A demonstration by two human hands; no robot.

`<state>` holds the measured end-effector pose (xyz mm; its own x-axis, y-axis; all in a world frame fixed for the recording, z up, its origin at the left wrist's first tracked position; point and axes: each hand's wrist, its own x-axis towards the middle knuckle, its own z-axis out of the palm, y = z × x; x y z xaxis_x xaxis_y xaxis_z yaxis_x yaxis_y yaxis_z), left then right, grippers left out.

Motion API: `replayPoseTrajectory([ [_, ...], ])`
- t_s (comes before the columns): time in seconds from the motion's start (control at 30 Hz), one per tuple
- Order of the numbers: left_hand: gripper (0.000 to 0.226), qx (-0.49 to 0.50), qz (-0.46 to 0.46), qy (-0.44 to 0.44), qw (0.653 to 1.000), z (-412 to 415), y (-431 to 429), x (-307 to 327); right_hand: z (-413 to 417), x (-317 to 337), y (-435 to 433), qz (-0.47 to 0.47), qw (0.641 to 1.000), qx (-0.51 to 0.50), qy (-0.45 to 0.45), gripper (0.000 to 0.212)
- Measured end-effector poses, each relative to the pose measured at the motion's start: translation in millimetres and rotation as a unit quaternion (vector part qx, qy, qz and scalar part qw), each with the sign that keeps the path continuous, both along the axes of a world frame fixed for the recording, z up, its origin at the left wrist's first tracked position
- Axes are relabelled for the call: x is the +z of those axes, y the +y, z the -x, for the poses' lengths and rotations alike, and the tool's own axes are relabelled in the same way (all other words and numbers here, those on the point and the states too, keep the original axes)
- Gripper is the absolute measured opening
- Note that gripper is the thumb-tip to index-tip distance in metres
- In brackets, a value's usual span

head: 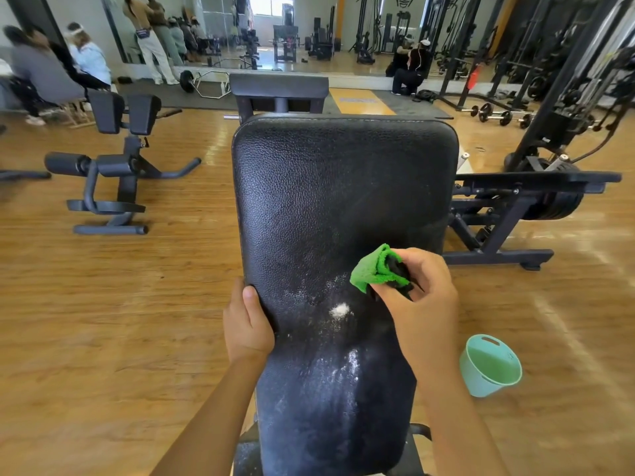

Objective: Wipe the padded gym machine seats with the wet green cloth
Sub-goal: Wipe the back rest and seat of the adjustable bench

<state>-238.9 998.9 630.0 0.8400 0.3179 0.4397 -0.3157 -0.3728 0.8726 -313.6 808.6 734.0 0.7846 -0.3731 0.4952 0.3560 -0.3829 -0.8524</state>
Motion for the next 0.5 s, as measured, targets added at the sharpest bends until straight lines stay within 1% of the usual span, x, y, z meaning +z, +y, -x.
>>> replayPoseTrajectory([
  [0.17,0.057,-0.004,-0.005,0.014,1.0,2,0,0,8,0,-14,-0.019,0.999,0.011,0.03,0.046],
  [0.27,0.056,-0.023,0.023,0.034,0.999,5,1,1,13,1,-28,-0.012,0.999,0.004,0.049,0.044],
  [0.37,0.048,-0.049,0.036,0.042,0.997,8,6,8,15,5,-48,0.003,0.999,-0.032,0.042,0.042],
  [0.43,0.04,-0.068,0.054,0.024,0.996,3,8,24,12,12,-63,0.034,0.996,-0.072,0.035,0.04],
  [0.5,0.038,-0.073,0.077,0.005,0.994,-8,6,45,4,19,-74,0.066,0.991,-0.105,0.043,0.04],
])
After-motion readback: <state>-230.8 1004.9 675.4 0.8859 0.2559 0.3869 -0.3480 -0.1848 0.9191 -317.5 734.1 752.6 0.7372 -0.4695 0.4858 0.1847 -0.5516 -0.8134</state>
